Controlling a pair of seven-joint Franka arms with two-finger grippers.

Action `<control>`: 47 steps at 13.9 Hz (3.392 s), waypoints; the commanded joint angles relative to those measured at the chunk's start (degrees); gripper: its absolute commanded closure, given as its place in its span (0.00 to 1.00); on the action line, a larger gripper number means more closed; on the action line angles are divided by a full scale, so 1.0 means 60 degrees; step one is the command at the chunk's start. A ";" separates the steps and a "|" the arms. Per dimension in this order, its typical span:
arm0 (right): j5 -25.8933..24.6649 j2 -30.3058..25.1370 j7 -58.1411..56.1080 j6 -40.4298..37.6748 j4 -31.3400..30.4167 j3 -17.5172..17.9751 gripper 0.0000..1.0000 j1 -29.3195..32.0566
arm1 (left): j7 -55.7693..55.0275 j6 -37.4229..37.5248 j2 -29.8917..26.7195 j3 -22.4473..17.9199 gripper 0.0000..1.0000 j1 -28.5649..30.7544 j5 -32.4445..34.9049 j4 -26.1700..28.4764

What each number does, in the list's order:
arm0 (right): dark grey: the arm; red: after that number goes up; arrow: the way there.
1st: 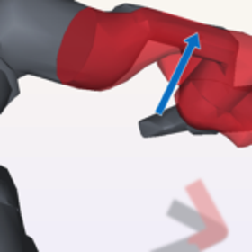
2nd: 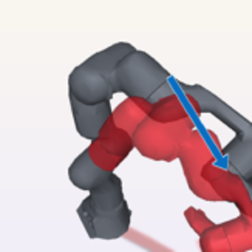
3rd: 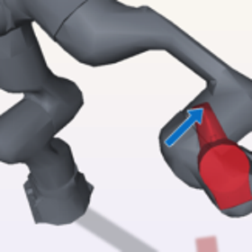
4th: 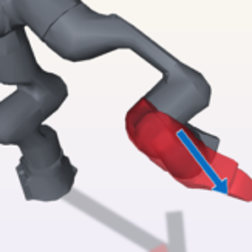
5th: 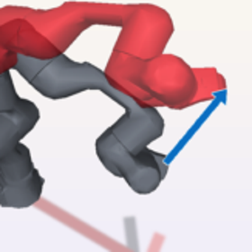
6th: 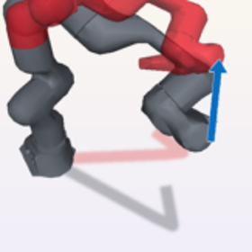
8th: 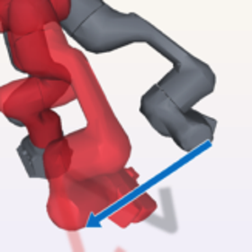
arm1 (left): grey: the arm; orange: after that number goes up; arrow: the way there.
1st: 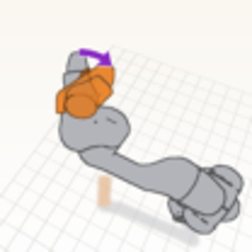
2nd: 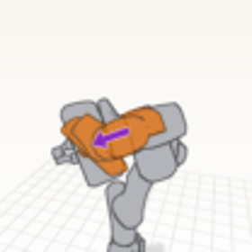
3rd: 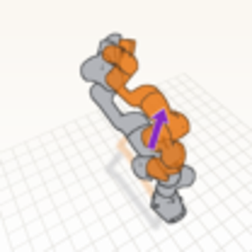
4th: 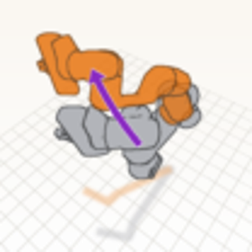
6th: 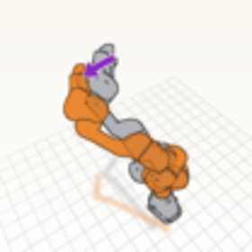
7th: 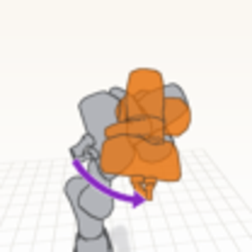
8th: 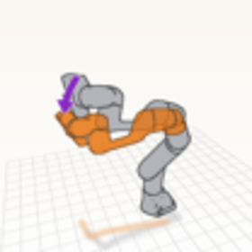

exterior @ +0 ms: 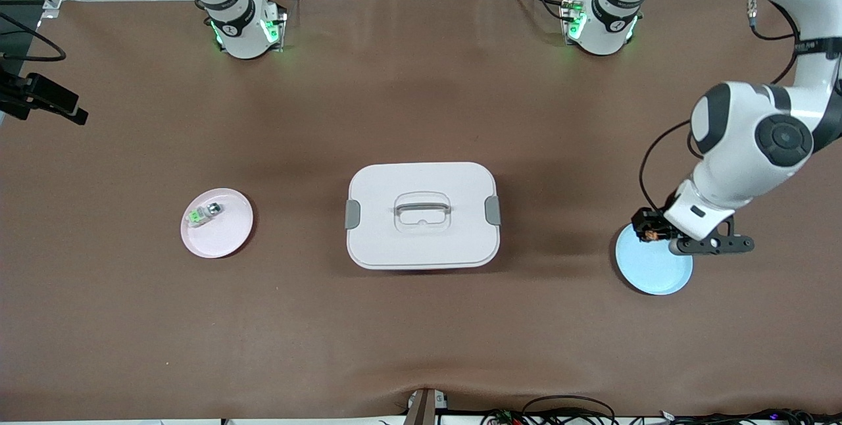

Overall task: Transfer orange switch to right arm and place
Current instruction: 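Lift the switch with the left gripper and carry it over the box, then hold the switch with the left gripper while the right gripper approaches, then grasp the switch with the right gripper beside the left gripper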

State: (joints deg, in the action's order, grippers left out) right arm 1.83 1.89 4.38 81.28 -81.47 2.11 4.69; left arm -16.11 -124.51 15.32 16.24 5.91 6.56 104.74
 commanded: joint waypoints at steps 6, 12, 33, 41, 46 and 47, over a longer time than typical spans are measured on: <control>0.0105 -0.0008 0.0003 0.0032 0.0101 0.0116 0.00 -0.0137 | -0.4018 0.1547 -0.0004 0.2417 1.00 -0.0107 -0.1472 -0.1693; 0.2430 -0.1263 0.1724 0.2881 -0.2820 0.0189 0.00 -0.0457 | -0.8339 0.1547 0.1223 0.2801 1.00 -0.1715 -0.1899 -0.3566; 0.5700 -0.1900 0.5992 1.5585 -0.8733 0.0351 0.00 -0.7020 | -1.3341 0.1078 0.2149 0.2757 1.00 -0.3842 -0.2177 -0.4902; 0.5759 -0.0376 0.6257 1.6116 -0.7357 0.0336 0.00 -0.7477 | -1.3355 0.0742 0.2339 0.2757 1.00 -0.3886 -0.2177 -0.4902; 0.5627 0.0460 0.6125 1.6116 -0.6565 0.0321 0.00 -0.7491 | -1.3355 0.0741 0.2339 0.2757 1.00 -0.3886 -0.2177 -0.4888; 0.5555 0.0562 0.6125 1.6116 -0.6521 0.0321 0.00 -0.7491 | -1.3355 0.0741 0.2339 0.2757 1.00 -0.3886 -0.2177 -0.4888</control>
State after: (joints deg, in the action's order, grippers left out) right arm 34.93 2.60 41.89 177.76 -123.25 4.66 -39.43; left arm -95.59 -119.93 29.04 32.56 -16.83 -5.61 76.58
